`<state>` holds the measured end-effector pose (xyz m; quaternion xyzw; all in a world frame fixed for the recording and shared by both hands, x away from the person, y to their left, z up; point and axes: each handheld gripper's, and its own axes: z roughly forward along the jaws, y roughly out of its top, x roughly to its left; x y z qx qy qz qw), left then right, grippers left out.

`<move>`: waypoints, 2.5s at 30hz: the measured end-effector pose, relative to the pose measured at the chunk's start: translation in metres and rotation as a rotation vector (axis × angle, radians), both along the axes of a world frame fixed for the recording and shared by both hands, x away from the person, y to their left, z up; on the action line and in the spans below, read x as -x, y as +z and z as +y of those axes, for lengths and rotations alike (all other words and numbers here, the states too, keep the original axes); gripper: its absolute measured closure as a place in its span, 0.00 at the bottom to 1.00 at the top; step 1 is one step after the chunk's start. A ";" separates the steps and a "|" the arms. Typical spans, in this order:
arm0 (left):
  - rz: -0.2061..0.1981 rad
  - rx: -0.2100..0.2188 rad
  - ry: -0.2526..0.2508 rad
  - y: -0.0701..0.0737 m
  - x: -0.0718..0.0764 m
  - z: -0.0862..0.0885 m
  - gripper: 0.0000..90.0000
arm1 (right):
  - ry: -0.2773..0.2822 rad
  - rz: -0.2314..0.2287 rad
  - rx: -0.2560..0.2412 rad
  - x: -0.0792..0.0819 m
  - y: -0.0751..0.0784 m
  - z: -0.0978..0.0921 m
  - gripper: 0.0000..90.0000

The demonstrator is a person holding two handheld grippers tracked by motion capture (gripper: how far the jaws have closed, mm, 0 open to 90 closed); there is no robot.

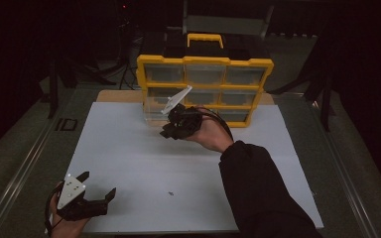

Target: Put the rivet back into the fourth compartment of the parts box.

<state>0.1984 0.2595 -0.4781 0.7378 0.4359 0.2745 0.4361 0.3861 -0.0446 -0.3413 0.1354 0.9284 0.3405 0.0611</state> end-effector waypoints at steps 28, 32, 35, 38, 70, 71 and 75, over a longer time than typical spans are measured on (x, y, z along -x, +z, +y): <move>-0.003 -0.001 -0.001 0.000 0.000 0.000 0.00 | -0.276 -0.134 -0.184 -0.024 0.017 -0.014 0.23; -0.001 -0.001 0.000 0.000 0.000 0.000 0.00 | -0.247 -0.140 -0.163 -0.019 0.019 -0.015 0.19; 0.000 -0.003 -0.002 0.000 0.000 0.000 0.00 | -0.223 -0.153 -0.131 -0.014 0.019 -0.014 0.18; 0.000 -0.001 0.000 0.000 0.000 0.000 0.00 | -0.206 -0.154 -0.118 -0.010 0.020 -0.013 0.18; -0.003 0.001 0.000 0.000 0.000 0.000 0.00 | 0.102 -0.084 0.244 0.049 -0.031 0.031 0.17; -0.003 0.000 -0.001 0.000 0.000 0.000 0.00 | 0.107 -0.077 0.256 0.051 -0.033 0.031 0.17; -0.003 0.002 0.000 0.000 0.000 0.000 0.00 | 0.131 -0.060 0.311 0.056 -0.043 0.034 0.17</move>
